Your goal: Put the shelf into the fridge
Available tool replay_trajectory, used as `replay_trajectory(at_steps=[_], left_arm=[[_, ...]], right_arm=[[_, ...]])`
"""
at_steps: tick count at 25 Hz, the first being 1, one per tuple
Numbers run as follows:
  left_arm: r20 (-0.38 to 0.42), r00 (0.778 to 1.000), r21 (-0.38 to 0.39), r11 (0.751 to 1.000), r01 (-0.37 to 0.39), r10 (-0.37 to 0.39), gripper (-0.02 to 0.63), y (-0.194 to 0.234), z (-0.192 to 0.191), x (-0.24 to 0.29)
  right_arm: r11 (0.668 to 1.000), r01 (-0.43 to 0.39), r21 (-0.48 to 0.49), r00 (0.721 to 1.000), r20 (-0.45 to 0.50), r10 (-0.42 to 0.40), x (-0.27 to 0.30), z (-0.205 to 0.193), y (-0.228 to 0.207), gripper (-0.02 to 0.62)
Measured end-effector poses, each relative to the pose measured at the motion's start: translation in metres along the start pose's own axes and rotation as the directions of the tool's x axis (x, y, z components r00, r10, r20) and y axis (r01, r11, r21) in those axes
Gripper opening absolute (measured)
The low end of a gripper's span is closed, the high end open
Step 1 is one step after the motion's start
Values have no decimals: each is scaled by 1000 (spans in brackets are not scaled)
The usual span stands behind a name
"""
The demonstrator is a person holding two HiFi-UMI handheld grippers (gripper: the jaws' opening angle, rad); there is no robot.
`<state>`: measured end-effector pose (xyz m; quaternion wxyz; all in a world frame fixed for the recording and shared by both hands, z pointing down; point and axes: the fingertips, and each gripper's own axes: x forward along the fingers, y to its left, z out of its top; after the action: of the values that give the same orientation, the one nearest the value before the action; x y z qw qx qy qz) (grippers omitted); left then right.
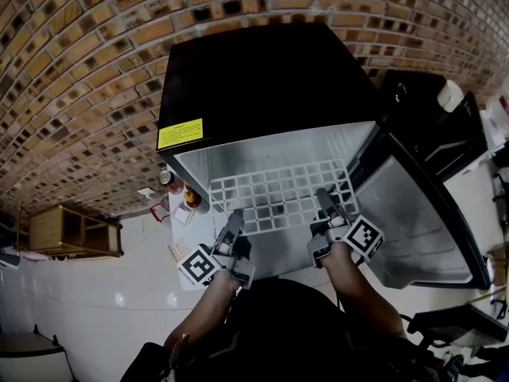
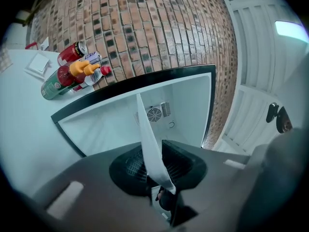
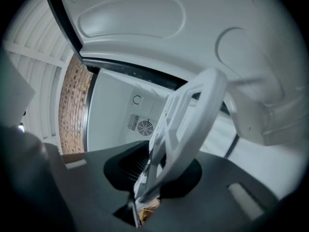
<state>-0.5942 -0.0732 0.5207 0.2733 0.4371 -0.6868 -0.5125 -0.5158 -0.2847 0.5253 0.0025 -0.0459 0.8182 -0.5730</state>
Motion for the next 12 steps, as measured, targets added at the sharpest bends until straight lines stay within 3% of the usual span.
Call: replay_trajectory(at_steps=[12], left_arm=[[30, 999, 31, 999, -27, 26, 63, 10, 15, 23]], right_arm=[[999, 23, -32, 1000, -14, -23, 29, 8, -5, 86]])
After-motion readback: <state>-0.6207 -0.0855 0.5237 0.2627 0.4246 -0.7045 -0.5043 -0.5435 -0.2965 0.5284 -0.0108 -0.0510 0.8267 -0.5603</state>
